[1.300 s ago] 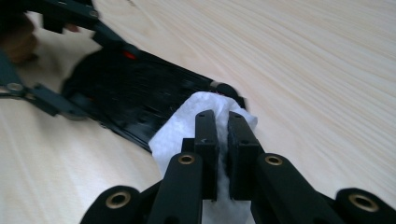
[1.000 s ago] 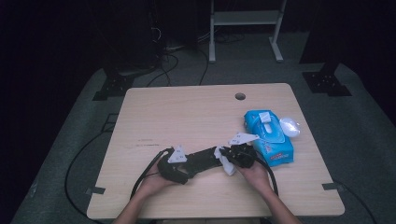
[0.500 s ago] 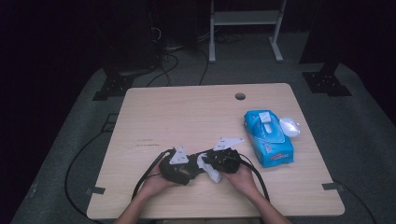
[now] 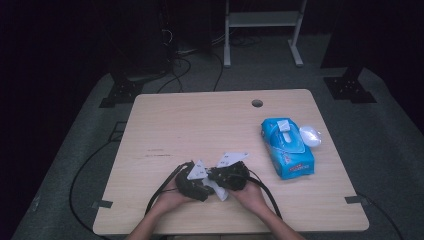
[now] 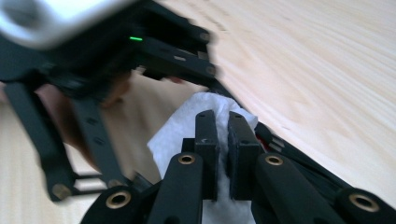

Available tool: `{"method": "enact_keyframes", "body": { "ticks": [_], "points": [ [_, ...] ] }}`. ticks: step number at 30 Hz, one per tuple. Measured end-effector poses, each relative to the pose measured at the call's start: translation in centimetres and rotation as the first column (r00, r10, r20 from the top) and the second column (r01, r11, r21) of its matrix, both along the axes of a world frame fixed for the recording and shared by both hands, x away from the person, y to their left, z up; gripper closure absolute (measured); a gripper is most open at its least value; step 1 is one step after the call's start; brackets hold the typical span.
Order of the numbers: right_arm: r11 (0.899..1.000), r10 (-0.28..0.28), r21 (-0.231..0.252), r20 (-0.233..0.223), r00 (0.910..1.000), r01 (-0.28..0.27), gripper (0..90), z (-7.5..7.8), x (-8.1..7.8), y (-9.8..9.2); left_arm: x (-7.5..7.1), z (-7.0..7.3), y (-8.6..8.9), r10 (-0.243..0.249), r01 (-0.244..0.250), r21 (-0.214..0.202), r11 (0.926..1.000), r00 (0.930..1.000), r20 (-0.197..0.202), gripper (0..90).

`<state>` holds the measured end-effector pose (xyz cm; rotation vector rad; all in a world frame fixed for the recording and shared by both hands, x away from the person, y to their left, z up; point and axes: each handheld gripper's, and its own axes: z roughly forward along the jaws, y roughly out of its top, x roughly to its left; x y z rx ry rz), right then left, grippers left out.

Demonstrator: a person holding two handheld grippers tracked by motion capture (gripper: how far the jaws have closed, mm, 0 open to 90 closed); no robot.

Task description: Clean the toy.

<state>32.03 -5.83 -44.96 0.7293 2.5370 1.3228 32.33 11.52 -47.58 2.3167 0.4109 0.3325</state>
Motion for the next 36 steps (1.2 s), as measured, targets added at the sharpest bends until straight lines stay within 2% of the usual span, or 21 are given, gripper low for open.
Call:
{"method": "enact_keyframes", "body": {
  "ticks": [1,3,6,7,8,9,11,14,16,19,22,23,25,27,28,29,31,33,34,35,36],
  "points": [
    [1.000,0.016,-0.018,0.025,0.9996,-0.016,83.7,0.0,-0.2,0.5,0.0,0.0,-0.1,-0.006,0.006,0.002,1.0000,1.0000,-0.003,26.1],
    [1.000,-0.003,-0.029,0.043,0.9991,0.004,83.8,0.1,-0.2,0.8,-0.1,0.1,-0.1,-0.005,0.005,0.000,1.0000,1.0000,0.002,26.1],
    [0.996,-0.090,0.004,0.030,0.9955,0.090,83.9,0.3,0.8,-0.5,-0.2,0.0,-0.3,-0.009,0.009,-0.005,0.9999,1.0000,-0.002,26.1],
    [0.994,-0.106,0.029,-0.002,0.9944,0.106,83.9,0.4,1.1,-1.0,-0.2,-0.1,-0.4,-0.011,0.011,-0.005,0.9999,0.9999,-0.002,26.1],
    [0.993,-0.108,0.037,-0.022,0.9939,0.109,83.9,0.3,1.1,-1.0,-0.2,-0.1,-0.5,-0.015,0.015,-0.008,0.9999,0.9999,-0.005,26.1],
    [0.996,-0.088,0.028,-0.020,0.9959,0.089,83.8,0.2,0.9,-0.7,-0.2,-0.1,-0.6,-0.017,0.017,-0.009,0.9998,0.9998,-0.006,26.1],
    [0.998,-0.057,0.000,0.015,0.9983,0.057,83.6,0.1,0.3,0.1,-0.2,-0.1,-0.5,-0.020,0.020,-0.004,0.9998,0.9997,-0.013,26.2],
    [0.999,-0.052,-0.015,0.025,0.9983,0.052,83.7,0.2,0.5,0.1,-0.2,-0.1,-0.4,-0.019,0.019,-0.007,0.9998,0.9998,-0.008,26.2],
    [0.996,-0.087,-0.004,0.022,0.9960,0.087,83.7,0.4,1.0,-1.0,-0.2,-0.1,-0.4,-0.019,0.019,-0.006,0.9998,0.9998,-0.010,26.1],
    [0.983,-0.178,-0.035,0.059,0.9822,0.180,83.8,0.5,1.8,-3.5,-0.1,-0.1,0.0,-0.017,0.017,-0.011,0.9998,0.9997,-0.015,26.1],
    [0.973,-0.232,0.011,-0.007,0.9727,0.232,83.9,0.3,2.4,-5.2,0.1,-0.1,-0.1,-0.012,0.012,-0.015,0.9998,0.9998,-0.017,26.1],
    [0.975,-0.224,0.012,0.000,0.9746,0.224,83.9,0.3,2.2,-5.0,0.1,-0.2,-0.2,-0.007,0.006,-0.017,0.9998,0.9999,-0.015,26.1],
    [0.986,-0.166,0.012,-0.005,0.9862,0.166,83.8,0.1,1.6,-3.5,0.2,-0.2,-0.3,-0.002,0.001,-0.019,0.9998,0.9998,-0.018,26.1],
    [0.991,-0.129,-0.040,0.070,0.9893,0.131,83.7,-0.1,0.8,-2.0,0.2,-0.2,0.0,0.003,-0.004,-0.018,0.9998,0.9998,-0.021,26.1],
    [0.990,-0.120,-0.059,0.085,0.9891,0.125,83.7,0.1,0.8,-1.9,0.2,-0.1,0.1,0.004,-0.004,-0.016,0.9999,0.9998,-0.018,26.1],
    [0.990,-0.129,-0.052,0.072,0.9890,0.133,83.7,0.2,1.0,-2.1,0.2,-0.1,0.1,0.010,-0.010,-0.013,0.9999,0.9999,-0.011,26.1],
    [0.978,-0.207,-0.025,0.048,0.9771,0.209,83.9,0.2,1.9,-3.7,0.2,-0.1,0.2,0.013,-0.013,-0.015,0.9998,0.9998,-0.016,26.1],
    [0.969,-0.249,0.004,0.012,0.9684,0.249,83.9,0.1,2.6,-5.1,0.3,-0.2,0.1,0.013,-0.013,-0.021,0.9997,0.9998,-0.013,26.1],
    [0.967,-0.254,-0.001,0.012,0.9671,0.254,83.9,0.2,2.5,-5.2,0.3,-0.2,0.0,0.011,-0.011,-0.017,0.9998,0.9999,-0.009,26.1],
    [0.968,-0.251,-0.008,0.033,0.9675,0.251,83.8,0.2,2.3,-5.0,0.3,-0.1,-0.1,0.010,-0.010,-0.015,0.9998,0.9999,-0.007,26.1],
    [0.976,-0.217,-0.006,0.041,0.9753,0.218,83.7,0.1,1.9,-4.5,0.3,-0.1,0.0,0.009,-0.009,-0.013,0.9999,0.9999,-0.007,26.1]
  ]
}}
